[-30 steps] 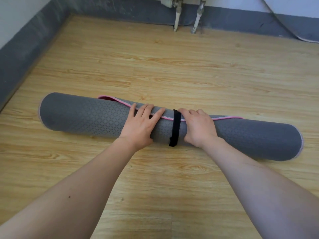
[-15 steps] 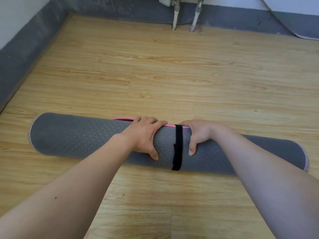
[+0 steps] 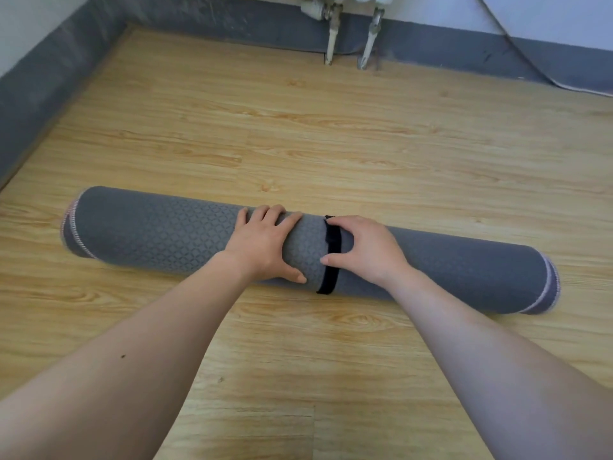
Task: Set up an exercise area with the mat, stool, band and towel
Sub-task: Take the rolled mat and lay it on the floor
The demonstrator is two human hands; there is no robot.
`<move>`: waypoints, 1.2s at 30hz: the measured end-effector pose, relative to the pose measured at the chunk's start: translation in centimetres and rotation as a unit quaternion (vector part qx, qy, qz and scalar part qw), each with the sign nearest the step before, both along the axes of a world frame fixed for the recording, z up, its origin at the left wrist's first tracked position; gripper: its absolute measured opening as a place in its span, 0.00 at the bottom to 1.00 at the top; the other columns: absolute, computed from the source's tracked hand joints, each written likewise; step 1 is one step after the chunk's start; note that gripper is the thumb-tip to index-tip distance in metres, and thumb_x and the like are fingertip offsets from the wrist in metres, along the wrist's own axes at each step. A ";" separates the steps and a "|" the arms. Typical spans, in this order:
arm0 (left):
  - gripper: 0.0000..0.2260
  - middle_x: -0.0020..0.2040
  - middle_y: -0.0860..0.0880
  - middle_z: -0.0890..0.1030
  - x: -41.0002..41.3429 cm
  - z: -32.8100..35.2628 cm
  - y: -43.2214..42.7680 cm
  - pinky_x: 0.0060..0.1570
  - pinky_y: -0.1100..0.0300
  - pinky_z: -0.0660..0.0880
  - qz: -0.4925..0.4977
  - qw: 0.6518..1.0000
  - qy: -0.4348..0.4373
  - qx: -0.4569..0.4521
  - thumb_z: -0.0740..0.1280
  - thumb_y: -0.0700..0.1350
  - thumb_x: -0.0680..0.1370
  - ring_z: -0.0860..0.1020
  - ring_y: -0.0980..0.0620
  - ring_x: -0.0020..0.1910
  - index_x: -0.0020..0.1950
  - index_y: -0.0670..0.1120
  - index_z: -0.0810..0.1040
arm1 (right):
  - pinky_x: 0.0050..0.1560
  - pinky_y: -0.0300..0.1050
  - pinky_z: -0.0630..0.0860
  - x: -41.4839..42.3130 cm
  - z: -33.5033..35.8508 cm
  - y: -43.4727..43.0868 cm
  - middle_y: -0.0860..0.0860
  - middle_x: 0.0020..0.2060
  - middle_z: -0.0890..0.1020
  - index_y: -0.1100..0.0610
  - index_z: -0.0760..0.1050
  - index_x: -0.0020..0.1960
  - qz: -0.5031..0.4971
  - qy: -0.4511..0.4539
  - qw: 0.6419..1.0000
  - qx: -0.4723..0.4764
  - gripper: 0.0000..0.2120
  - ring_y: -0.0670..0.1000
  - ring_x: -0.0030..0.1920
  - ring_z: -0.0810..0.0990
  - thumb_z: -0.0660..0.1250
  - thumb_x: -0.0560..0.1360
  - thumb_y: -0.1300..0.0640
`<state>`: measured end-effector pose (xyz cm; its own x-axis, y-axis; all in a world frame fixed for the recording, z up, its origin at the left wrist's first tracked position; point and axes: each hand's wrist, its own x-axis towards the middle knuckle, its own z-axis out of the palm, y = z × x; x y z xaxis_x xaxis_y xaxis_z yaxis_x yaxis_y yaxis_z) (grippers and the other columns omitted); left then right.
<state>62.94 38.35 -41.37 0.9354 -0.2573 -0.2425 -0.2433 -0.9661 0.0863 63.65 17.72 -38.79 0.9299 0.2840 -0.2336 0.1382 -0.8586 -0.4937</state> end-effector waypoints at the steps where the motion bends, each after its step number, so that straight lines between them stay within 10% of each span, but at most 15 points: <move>1: 0.53 0.74 0.48 0.59 0.0 0.1 0.0 0.71 0.41 0.53 -0.004 1.000 -0.006 0.008 0.65 0.76 0.59 0.57 0.45 0.73 0.77 0.56 0.50 | 0.67 0.48 0.69 -0.2 -0.1 0.1 0.44 0.67 0.75 0.46 0.71 0.70 -0.011 -0.019 1.000 0.001 0.34 0.48 0.68 0.70 0.75 0.67 0.42; 15: 0.48 0.72 0.45 0.65 -0.3 0.6 -1.9 0.74 0.50 0.54 0.029 0.997 0.015 -0.074 0.64 0.75 0.62 0.60 0.46 0.73 0.70 0.43 0.62 | 0.43 0.49 0.75 -1.4 -0.5 1.0 0.51 0.38 0.83 0.53 0.78 0.55 0.023 -0.173 0.981 -0.082 0.10 0.55 0.41 0.81 0.61 0.81 0.50; 36: 0.46 0.63 0.47 0.70 -1.3 1.6 -4.4 0.65 0.49 0.65 0.075 0.997 -0.029 0.013 0.60 0.78 0.62 0.66 0.44 0.63 0.67 0.44 0.67 | 0.49 0.49 0.76 1.7 0.2 0.0 0.49 0.41 0.84 0.52 0.77 0.47 -0.135 -0.045 0.989 0.043 0.07 0.52 0.47 0.80 0.62 0.80 0.51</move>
